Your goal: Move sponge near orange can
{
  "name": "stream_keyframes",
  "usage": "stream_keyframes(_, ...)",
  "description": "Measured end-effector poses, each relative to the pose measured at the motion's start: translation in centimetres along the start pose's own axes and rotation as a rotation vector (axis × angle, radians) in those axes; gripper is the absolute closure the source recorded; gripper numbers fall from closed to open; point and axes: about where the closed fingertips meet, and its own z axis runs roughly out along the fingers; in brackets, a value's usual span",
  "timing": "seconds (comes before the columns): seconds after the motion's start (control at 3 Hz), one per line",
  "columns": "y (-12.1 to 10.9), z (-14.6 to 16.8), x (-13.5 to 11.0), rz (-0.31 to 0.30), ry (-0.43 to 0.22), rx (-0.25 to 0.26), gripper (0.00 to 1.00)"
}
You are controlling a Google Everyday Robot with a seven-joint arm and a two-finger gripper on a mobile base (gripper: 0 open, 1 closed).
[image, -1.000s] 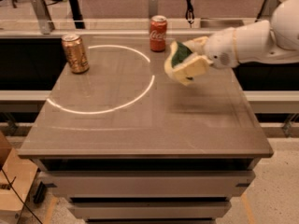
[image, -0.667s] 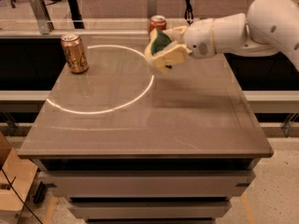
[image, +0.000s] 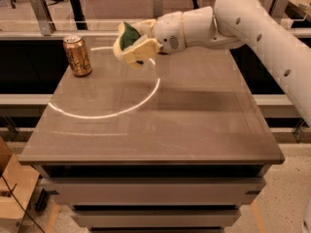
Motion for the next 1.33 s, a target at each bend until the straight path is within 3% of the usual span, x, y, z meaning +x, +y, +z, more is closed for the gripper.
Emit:
stream_keyframes(0.33,1.0,3.7,-1.1,-0.016,-0.008,-0.055,1.00)
stream_keyframes(0.67,1.2,7.3,-0.5,0.008,0.019,-0.059,0.83)
stream_keyframes(1.33,-0.9,12.1,3.2,0.132,0.100,0.043,0.36)
